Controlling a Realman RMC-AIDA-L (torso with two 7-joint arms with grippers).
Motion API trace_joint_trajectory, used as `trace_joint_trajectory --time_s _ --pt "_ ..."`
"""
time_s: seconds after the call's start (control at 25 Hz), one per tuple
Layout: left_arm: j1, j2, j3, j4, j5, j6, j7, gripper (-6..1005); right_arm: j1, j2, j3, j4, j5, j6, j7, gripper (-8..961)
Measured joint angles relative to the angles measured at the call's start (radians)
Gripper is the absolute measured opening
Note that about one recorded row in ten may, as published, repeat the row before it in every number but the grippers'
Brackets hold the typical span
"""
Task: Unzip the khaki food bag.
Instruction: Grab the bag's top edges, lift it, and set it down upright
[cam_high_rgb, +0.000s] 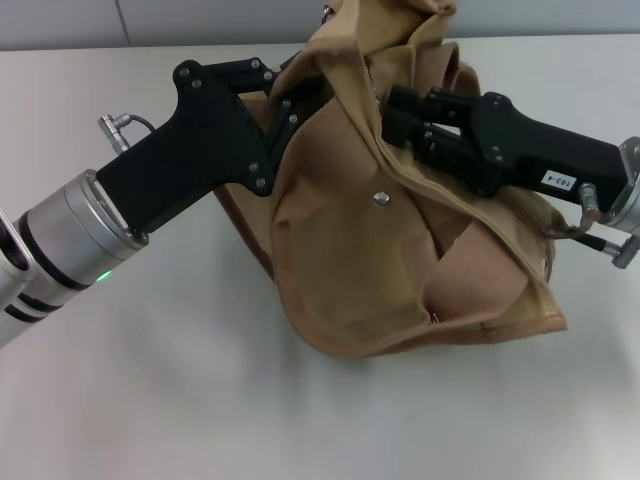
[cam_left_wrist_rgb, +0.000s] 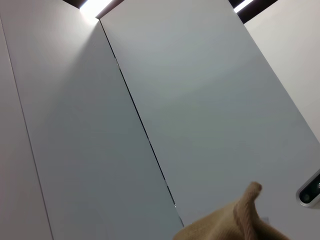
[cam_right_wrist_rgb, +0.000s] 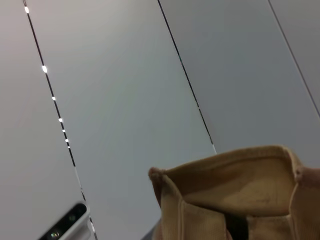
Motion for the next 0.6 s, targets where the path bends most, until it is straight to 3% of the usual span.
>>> trace_joint_trajectory --time_s 0.28,0.6 --pt "0.000 0.000 0.000 0.000 0.000 0.002 0.000 91 0.004 0.003 -0.080 -0.041 -0.008 0.062 0.029 334" --pt "0.000 0.000 0.000 0.000 0.000 0.003 0.000 94 -0.002 0.005 -0.084 -0.062 -0.004 0.065 0.023 276"
